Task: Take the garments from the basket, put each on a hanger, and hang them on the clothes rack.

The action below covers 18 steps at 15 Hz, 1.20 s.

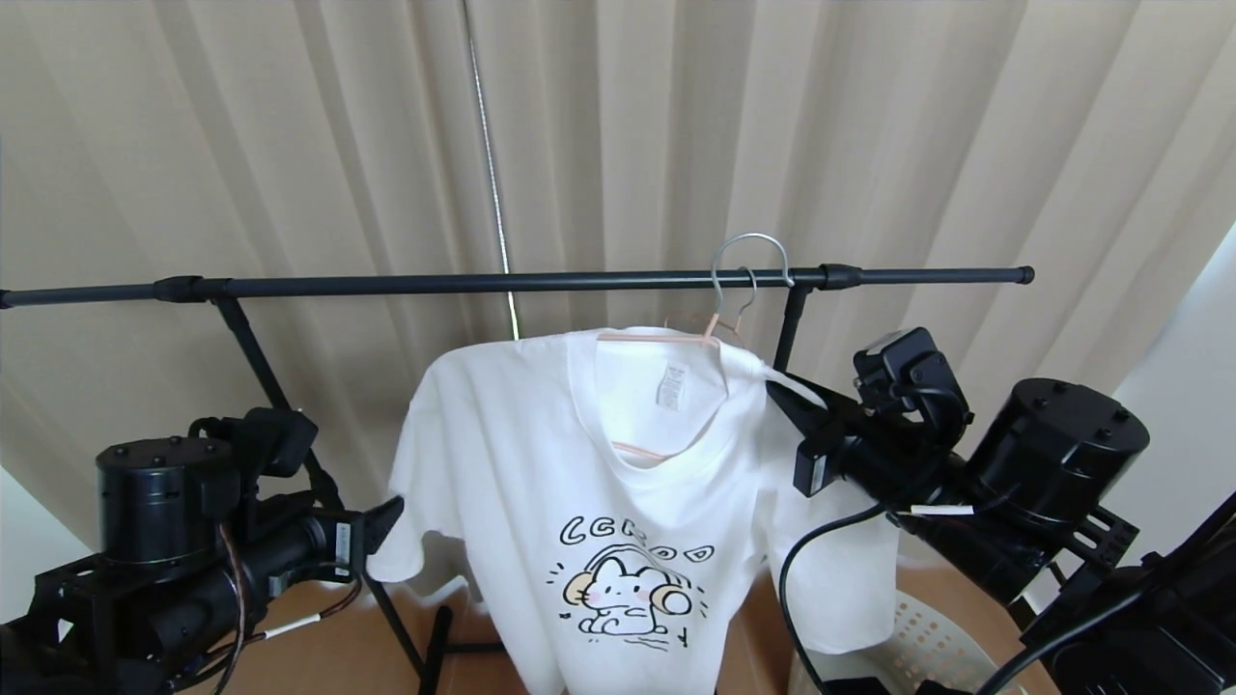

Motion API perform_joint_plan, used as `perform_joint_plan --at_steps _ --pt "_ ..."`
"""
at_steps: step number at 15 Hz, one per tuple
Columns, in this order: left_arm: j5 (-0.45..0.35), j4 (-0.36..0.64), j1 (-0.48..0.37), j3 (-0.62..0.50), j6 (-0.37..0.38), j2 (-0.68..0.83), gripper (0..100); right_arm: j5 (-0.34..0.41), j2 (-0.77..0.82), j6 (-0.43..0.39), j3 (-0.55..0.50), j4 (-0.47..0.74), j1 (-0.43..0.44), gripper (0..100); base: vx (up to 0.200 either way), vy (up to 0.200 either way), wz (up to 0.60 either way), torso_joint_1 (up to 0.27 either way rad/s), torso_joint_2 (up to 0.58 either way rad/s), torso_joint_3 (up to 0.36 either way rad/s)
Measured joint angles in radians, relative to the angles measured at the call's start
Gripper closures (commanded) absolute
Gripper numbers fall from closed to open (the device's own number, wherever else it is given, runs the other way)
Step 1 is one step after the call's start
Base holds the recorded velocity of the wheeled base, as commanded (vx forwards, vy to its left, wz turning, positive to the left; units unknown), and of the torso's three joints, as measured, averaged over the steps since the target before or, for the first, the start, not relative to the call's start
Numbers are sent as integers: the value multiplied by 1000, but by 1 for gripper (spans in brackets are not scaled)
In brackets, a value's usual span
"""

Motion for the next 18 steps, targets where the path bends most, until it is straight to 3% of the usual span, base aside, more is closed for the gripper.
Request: perform_joint_plan --at_steps 4,5,8,11,13,15,18 --pt "-64 20 -13 -5 85 -96 0 25 11 5 6 0 0 100 0 0 0 0 0 0" --pt "-76 57 -19 -21 108 -127 0 63 14 5 9 -3 -4 100 0 0 0 0 0 0" --pt "-121 342 -62 -185 143 -231 0 77 21 7 17 -3 -14 100 0 0 0 0 0 0" --pt "-228 701 -114 -463 162 -313 0 80 24 7 23 -2 -15 100 0 0 0 0 0 0" --pt "-310 905 -138 -637 225 -336 0 86 29 7 25 -3 -15 100 0 0 0 0 0 0" --pt "-360 1007 -150 -745 327 -323 0 86 33 7 27 -5 -13 100 0 0 0 0 0 0" --pt "-367 1027 -171 -821 467 -240 0 87 34 7 33 -5 -9 100 0 0 0 0 0 0"
